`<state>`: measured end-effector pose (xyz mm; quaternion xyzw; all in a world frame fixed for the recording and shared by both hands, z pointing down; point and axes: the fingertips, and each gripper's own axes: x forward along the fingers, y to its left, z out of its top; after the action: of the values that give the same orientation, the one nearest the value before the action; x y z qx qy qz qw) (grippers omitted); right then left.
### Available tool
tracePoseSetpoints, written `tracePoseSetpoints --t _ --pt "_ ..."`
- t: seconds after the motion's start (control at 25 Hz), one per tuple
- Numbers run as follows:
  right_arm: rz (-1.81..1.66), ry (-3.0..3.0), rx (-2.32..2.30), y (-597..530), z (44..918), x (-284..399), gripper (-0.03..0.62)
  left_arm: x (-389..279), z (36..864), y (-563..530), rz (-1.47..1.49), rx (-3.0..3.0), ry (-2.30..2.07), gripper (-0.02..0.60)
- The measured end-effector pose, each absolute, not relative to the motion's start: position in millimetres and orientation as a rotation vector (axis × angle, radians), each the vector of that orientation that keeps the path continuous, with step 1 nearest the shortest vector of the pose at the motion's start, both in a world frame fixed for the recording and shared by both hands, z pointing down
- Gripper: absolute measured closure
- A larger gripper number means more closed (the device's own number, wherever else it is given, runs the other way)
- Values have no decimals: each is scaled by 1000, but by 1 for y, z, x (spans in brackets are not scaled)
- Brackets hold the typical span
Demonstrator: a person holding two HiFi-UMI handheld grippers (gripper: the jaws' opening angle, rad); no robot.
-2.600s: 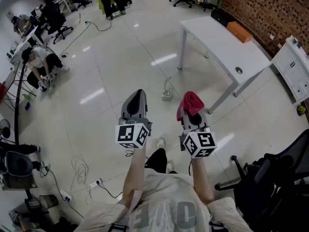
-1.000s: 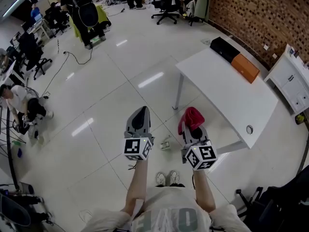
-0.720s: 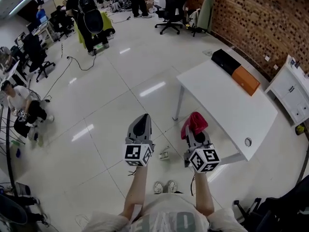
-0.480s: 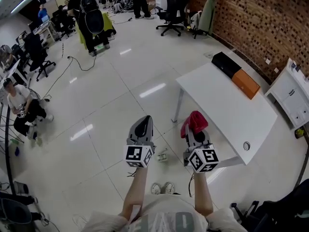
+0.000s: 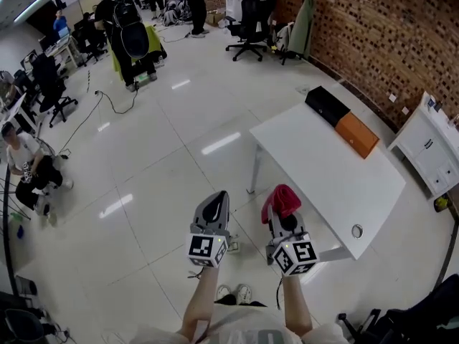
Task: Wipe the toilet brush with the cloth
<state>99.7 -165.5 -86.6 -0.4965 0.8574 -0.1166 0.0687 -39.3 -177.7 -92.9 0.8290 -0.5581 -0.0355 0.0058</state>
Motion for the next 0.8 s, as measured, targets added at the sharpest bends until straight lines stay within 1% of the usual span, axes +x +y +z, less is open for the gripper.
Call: tracePoseSetpoints --t 0.12,0.28,0.48,0.56,0.64,0.8 --pt "-377 2571 -1512 -154 -76 108 563 -43 -73 -162 -92 2551 -1747 578" --pt "-332 2561 -1540 -167 -68 105 563 -78 -48 -174 -175 2411 -1803 578" --pt "-298 2538 -1548 -185 -21 96 563 -90 0 -187 -103 2460 -1784 578" --pt "-282 2549 -1526 -188 15 89 563 -94 35 -187 -90 2485 -1783 577" --pt "-281 2566 -1483 -182 72 83 562 -97 90 -180 -122 2482 -1774 577" --pt "-223 2540 -1475 -203 230 80 562 -104 249 -197 -168 2493 -1753 578"
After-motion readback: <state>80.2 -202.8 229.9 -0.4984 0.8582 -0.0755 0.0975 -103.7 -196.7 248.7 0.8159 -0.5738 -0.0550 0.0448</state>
